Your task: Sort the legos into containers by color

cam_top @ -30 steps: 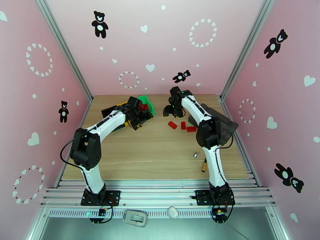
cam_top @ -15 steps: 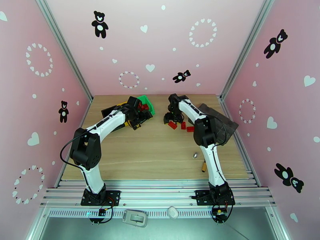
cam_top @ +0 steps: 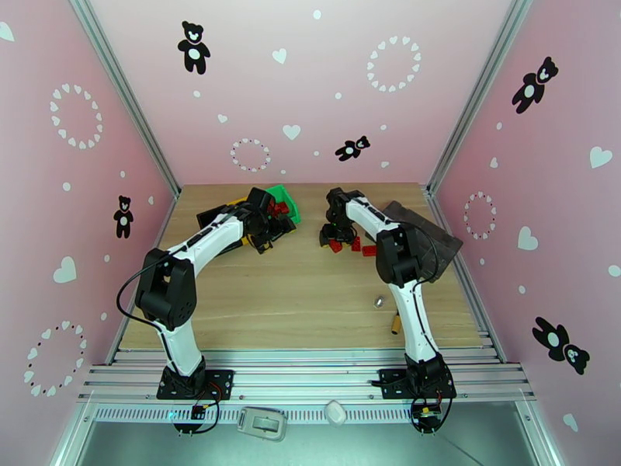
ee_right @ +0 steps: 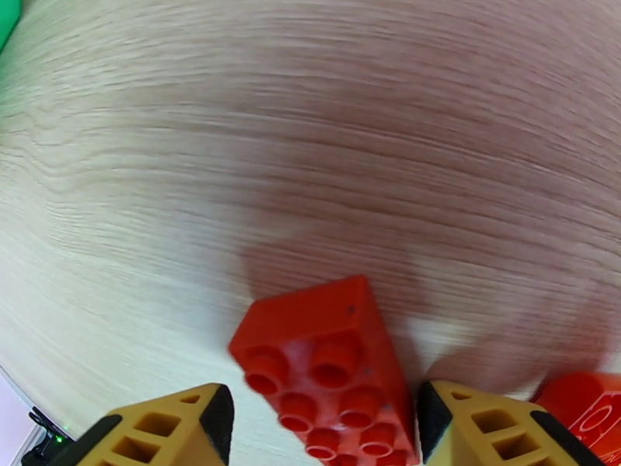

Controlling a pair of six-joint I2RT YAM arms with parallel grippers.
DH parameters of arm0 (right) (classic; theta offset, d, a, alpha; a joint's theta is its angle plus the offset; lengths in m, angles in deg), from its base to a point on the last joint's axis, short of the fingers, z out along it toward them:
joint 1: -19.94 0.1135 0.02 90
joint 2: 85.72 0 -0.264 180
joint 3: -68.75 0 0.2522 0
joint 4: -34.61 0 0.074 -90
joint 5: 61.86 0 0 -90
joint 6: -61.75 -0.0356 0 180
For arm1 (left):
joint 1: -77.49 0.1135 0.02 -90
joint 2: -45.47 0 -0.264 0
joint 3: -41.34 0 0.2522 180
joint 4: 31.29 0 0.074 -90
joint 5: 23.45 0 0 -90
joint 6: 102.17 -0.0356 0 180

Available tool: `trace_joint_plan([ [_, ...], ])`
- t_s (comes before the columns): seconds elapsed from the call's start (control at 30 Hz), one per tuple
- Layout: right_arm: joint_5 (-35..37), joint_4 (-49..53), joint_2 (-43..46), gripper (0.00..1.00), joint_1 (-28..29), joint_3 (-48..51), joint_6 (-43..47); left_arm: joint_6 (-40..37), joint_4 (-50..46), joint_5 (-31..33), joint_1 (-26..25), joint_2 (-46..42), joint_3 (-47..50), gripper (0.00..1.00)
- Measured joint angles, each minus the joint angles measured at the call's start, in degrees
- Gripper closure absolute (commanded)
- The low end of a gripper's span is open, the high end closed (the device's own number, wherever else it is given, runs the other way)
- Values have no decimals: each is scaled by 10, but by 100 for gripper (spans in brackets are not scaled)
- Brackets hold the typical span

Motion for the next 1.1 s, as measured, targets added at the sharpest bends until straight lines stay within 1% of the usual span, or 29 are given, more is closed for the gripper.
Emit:
trace_joint_plan([
  [0.13,24,0,0,46,7,1,-10,0,0,0,0,0,0,7],
  [0.37,54,14,-2,52,22,-3,-34,-3,-1,0,0,0,0,7],
  [0.73,65,21,-3,70,25,-6,-62,-9,-14,0,0,0,0,7],
  [0.93,49,16,-2,76,25,-6,-80,-9,-13,-5,6,0,0,6],
  [1.1,-18,-19,-1,77,33,-6,-108,-4,1,-34,27,9,-3,5],
])
